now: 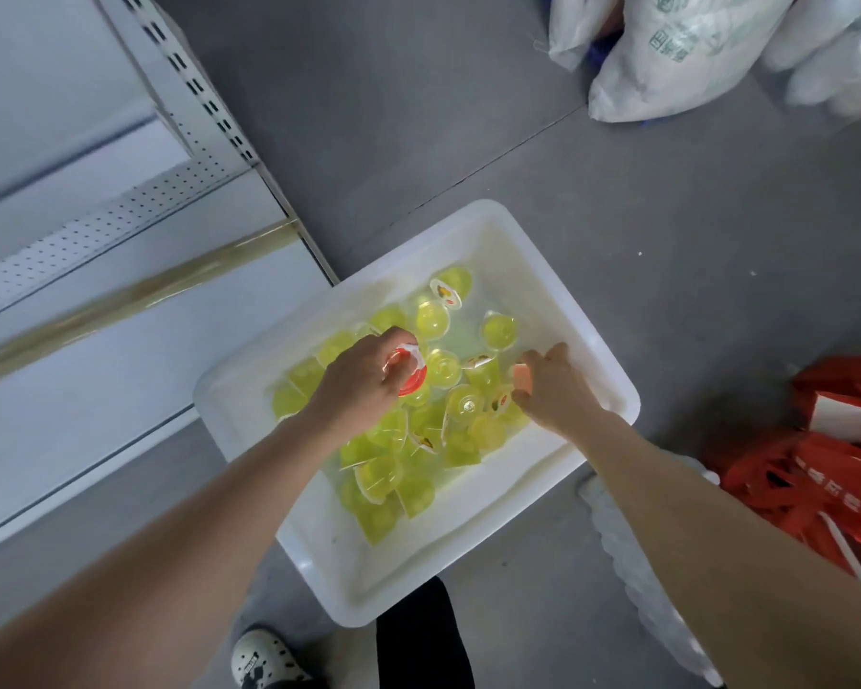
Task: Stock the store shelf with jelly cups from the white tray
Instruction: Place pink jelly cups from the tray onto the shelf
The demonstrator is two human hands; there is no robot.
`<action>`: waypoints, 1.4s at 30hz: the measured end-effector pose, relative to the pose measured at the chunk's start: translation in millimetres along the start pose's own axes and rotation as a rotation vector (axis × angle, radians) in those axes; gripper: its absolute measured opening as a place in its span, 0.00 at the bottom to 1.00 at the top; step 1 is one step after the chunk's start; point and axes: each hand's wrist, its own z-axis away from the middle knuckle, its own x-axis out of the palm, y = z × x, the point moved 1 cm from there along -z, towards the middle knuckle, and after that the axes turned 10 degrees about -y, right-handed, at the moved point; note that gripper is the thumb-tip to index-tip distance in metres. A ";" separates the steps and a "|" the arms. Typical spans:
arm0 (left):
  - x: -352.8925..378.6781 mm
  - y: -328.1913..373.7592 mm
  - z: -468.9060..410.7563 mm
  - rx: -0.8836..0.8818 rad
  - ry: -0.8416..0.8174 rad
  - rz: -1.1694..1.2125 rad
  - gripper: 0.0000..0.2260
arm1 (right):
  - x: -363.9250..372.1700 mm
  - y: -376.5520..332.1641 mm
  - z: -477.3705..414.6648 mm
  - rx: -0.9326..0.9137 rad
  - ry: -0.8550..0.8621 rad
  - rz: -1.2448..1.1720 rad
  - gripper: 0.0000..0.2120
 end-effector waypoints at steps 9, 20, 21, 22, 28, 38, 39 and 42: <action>-22.8 -10.7 66.7 -0.110 -0.066 0.060 0.33 | -15.5 -52.4 65.5 -0.223 0.233 -0.094 0.12; -91.8 5.1 237.9 -0.017 0.206 0.083 0.26 | -38.5 -183.4 224.3 -0.484 0.669 0.038 0.20; -98.9 4.1 258.7 -0.004 0.235 0.087 0.25 | -38.1 -197.3 241.5 -0.507 0.693 0.052 0.19; -105.8 1.5 279.2 0.010 0.263 0.091 0.25 | -38.0 -211.8 258.6 -0.530 0.713 0.067 0.19; -149.7 -21.5 403.9 0.062 0.446 0.181 0.25 | -31.4 -303.7 355.7 -0.712 0.826 0.143 0.17; -225.5 -74.6 581.5 0.020 0.763 0.124 0.23 | -11.4 -461.3 462.2 -0.998 0.919 0.227 0.17; -231.7 -79.4 597.7 0.020 0.794 0.119 0.23 | -10.2 -477.4 469.8 -1.031 0.926 0.236 0.17; -251.2 -93.0 641.3 0.029 0.891 0.087 0.23 | -10.0 -526.4 491.9 -1.111 0.944 0.256 0.18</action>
